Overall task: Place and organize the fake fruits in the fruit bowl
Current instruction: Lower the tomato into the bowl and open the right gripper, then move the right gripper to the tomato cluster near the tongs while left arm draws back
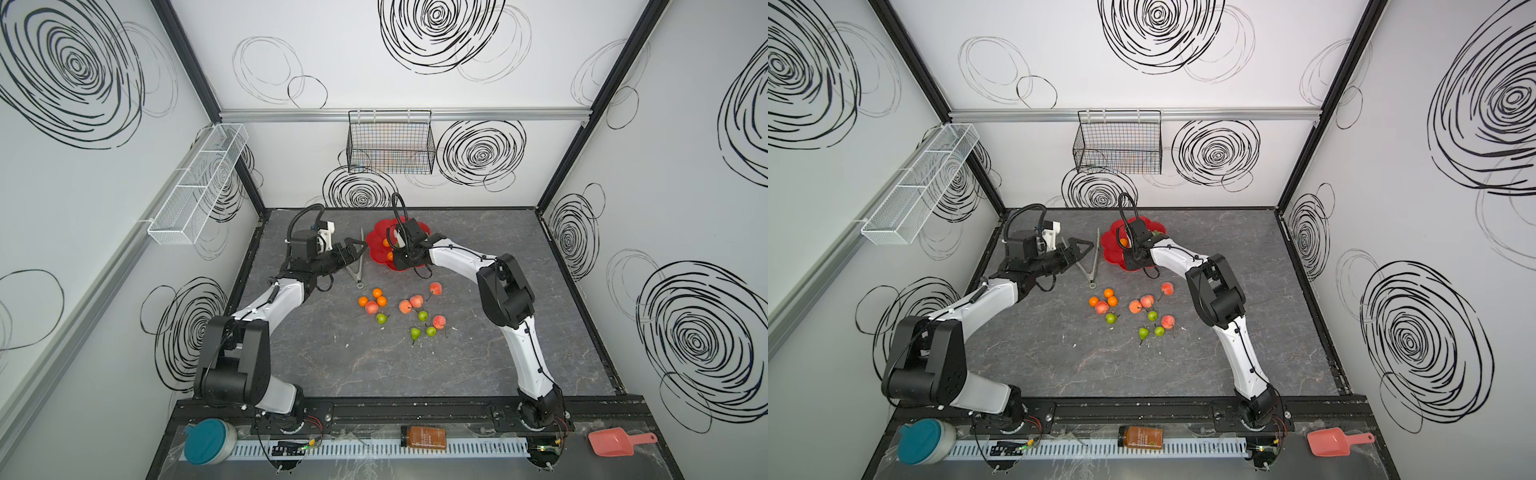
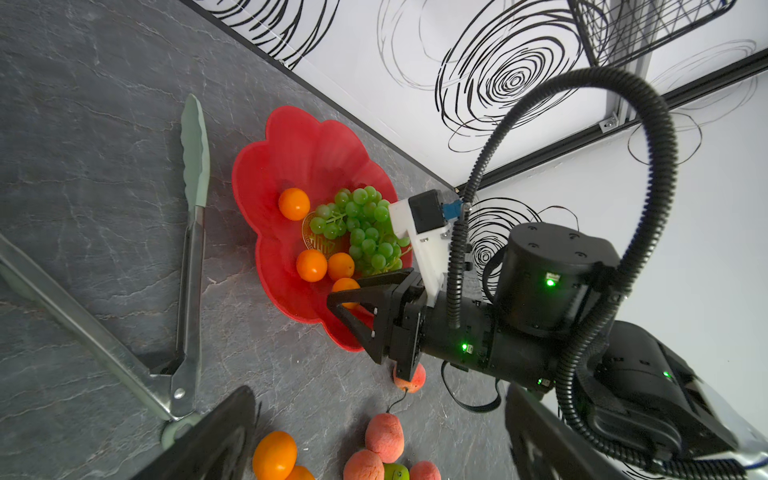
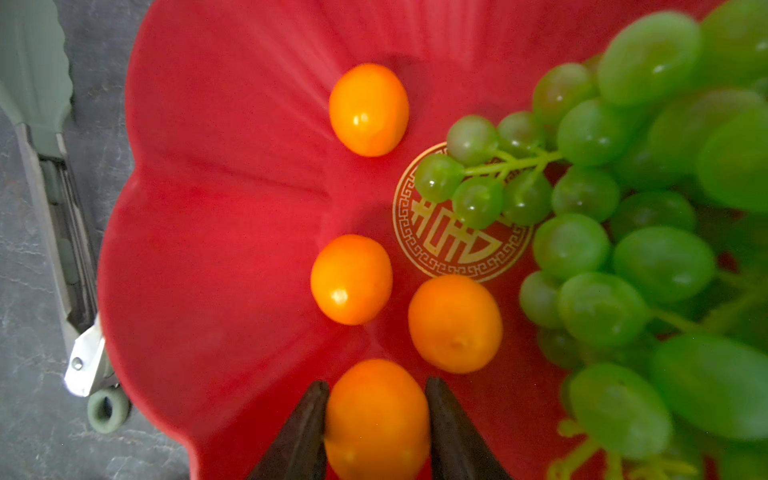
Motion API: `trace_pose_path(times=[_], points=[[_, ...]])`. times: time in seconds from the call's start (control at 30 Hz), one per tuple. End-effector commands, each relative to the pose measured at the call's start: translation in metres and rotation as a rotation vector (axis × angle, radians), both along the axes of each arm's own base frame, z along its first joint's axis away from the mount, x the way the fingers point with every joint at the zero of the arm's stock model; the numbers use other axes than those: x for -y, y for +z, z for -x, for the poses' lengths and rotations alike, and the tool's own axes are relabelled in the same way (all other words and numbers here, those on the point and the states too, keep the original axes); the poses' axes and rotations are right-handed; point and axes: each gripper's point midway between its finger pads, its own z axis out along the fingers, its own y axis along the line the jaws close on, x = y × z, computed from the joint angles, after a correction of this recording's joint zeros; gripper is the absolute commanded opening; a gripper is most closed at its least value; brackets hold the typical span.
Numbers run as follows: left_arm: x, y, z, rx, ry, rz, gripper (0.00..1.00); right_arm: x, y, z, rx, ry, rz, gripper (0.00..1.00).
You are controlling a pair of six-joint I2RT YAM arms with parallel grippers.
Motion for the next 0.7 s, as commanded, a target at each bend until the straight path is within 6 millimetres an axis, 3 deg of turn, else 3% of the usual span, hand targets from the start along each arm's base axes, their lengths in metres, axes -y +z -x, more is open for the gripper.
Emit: trace_pose_path(times=[0.0,0.23,0.43,0.67], points=[[0.000,0.006,-0.003,0.027,-0.009,0.013,0.96,-0.003,0.001,-0.002,-0.008,0.012,0.004,0.43],[0.003,0.004,-0.001,0.021,-0.014,0.013,0.96,-0.001,0.012,-0.003,0.003,0.010,0.003,0.47],[0.006,0.007,0.002,0.032,-0.014,-0.009,0.96,0.004,0.040,-0.002,0.042,0.007,0.006,0.47],[0.039,0.019,0.025,0.068,-0.058,-0.128,0.96,0.012,0.076,0.025,0.099,0.016,-0.028,0.47]])
